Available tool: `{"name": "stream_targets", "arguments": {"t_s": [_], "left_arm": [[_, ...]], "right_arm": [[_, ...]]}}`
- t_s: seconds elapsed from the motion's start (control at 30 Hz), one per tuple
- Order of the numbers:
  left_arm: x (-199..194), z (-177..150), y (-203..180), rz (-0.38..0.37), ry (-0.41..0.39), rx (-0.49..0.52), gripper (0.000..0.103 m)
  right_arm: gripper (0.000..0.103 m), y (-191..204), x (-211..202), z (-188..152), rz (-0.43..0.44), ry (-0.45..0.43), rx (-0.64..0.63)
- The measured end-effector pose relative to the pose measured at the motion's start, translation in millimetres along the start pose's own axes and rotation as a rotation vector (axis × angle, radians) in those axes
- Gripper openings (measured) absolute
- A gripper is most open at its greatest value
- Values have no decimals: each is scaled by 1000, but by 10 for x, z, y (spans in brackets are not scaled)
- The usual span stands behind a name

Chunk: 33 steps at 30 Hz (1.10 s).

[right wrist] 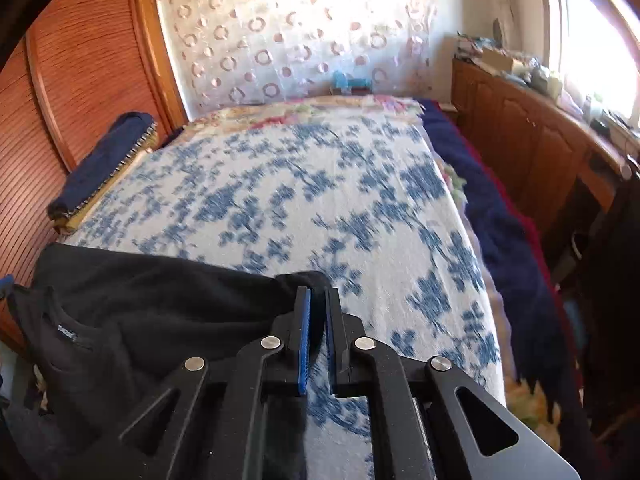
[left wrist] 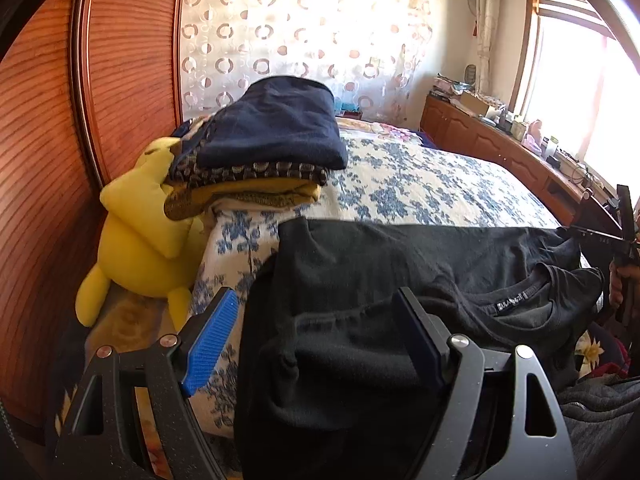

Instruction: Fold small clothes

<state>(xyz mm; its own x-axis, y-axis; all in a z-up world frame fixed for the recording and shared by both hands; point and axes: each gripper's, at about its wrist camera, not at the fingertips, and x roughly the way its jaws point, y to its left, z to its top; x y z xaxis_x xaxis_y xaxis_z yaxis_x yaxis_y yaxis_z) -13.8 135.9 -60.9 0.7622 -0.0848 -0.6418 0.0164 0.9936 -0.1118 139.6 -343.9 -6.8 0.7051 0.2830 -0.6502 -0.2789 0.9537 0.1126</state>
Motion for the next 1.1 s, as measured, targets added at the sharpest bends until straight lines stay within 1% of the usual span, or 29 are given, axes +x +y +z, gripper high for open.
{"name": "stream_targets", "arguments": {"t_s": [0.03,0.07,0.13,0.17,0.3,0.37,0.5,0.57,0.67,0.8,1.1], "left_arm": [[-9,26,-13,3,-3,6,80],[-12,73,-25,7,-10,19,80],[-4,165,-48,5,-24,43,80],[10,203,-60,3,-26,52,80],[162,359,-73,-20,-5,73,80],[269,427,-60,-33,18,75,80],[442,525,-21,-56,60,71,71],[568,571,38,-65,95,57,65],[701,583,84,-62,138,45,58],[877,529,138,-48,189,34,57],[1071,402,122,-48,244,35,57]], "right_arm": [[26,16,-17,36,4,-11,-1],[47,20,-22,41,4,-19,-4],[58,35,-2,17,14,-34,-5],[61,11,13,0,23,-31,-4],[61,-36,194,-15,42,5,-14],[61,-28,233,-27,43,26,-24],[61,-9,306,-5,57,52,-33],[61,20,359,2,63,61,-39],[61,63,428,-5,61,72,-47],[61,60,437,-10,65,73,-51],[61,126,475,-23,58,71,-84]]}}
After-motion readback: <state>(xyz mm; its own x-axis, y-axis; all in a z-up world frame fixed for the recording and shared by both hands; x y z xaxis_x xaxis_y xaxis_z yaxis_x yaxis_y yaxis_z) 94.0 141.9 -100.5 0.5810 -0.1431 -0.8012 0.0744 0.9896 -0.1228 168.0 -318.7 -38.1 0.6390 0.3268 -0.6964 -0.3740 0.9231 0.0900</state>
